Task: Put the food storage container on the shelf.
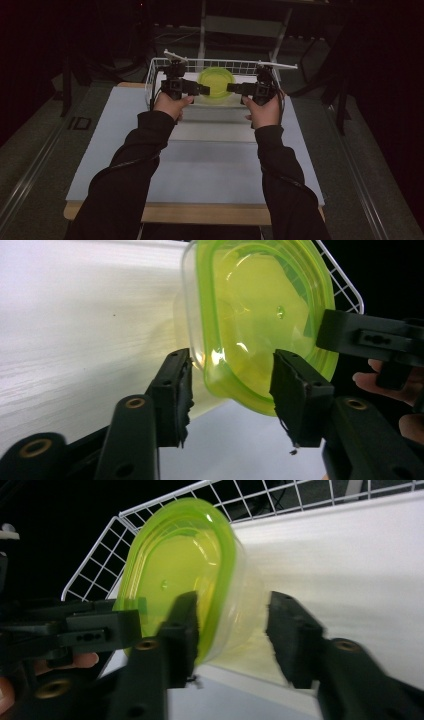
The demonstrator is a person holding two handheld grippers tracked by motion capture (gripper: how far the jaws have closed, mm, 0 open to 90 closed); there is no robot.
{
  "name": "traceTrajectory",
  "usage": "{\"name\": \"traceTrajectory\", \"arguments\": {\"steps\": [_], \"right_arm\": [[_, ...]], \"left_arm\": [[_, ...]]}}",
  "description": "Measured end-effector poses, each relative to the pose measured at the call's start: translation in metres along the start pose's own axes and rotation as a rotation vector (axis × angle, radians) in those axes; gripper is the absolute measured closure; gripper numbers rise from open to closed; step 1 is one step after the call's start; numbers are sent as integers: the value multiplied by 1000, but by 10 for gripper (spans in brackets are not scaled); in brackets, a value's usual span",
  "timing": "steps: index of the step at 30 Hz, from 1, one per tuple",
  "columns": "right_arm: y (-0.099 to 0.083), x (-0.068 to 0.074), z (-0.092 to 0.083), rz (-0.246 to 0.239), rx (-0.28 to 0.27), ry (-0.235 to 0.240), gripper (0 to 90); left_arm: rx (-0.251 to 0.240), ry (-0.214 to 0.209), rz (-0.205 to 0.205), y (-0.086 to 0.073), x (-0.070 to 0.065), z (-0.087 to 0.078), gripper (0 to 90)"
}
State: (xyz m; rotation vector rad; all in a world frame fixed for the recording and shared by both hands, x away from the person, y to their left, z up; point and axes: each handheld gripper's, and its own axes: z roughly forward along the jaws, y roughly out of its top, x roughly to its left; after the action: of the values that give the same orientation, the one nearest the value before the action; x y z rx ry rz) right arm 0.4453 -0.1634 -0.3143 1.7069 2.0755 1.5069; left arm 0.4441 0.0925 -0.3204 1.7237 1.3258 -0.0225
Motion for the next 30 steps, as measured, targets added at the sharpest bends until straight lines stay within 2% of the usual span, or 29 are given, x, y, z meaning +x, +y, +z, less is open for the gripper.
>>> {"name": "traceTrajectory", "arguments": {"steps": [1, 2, 5, 6, 9, 12, 16, 18, 21, 22, 23, 24, 25, 26, 27, 28, 30], "right_arm": [[0, 0, 0, 0, 0, 0, 538], [2, 0, 1, -13, -3, -15, 523], [2, 0, 3, -26, -5, -5, 476], [2, 1, 2, -34, -4, -1, 472], [4, 4, 0, -54, -14, 4, 451], [5, 6, -4, -58, -34, 6, 450], [2, 16, -12, -105, -41, 10, 440], [-1, 18, -15, -115, -44, 16, 441], [-6, 20, -18, -131, -44, 15, 445], [-14, 22, -18, -152, -32, 20, 445], [-16, 23, -19, -161, -31, 21, 446], [-20, 23, -18, -173, -28, 22, 445], [-24, 24, -17, -178, -22, 24, 451], [-24, 24, -17, -178, -22, 24, 451], [-32, 24, -12, -190, -4, 26, 459], [-35, 23, -10, -194, 2, 25, 480], [-38, 22, -8, -195, 5, 30, 485]], "left_arm": [[0, 0, 0, 0, 0, 0, 463], [-9, -2, -17, 0, 1, 0, 442], [-20, -3, -10, 2, 1, -1, 432], [-42, -10, -20, 3, 1, -4, 431], [-54, -13, -29, 4, 0, -7, 405], [-63, -4, -5, 3, -4, -11, 405], [-76, -5, 6, -1, -4, -21, 392], [-88, 10, 11, -4, -3, -27, 392], [-87, 7, 16, -8, -1, -32, 391], [-80, 1, 48, -13, -1, -38, 391], [-80, 1, 48, -13, -1, -38, 391], [-82, 7, 67, -16, -1, -41, 391], [-84, -6, 75, -23, 0, -46, 391], [-84, -6, 75, -23, 0, -46, 391], [-82, 0, 83, -27, 0, -48, 391], [-92, 9, 104, -35, 0, -51, 391], [-94, 6, 111, -39, 0, -52, 391]]}}
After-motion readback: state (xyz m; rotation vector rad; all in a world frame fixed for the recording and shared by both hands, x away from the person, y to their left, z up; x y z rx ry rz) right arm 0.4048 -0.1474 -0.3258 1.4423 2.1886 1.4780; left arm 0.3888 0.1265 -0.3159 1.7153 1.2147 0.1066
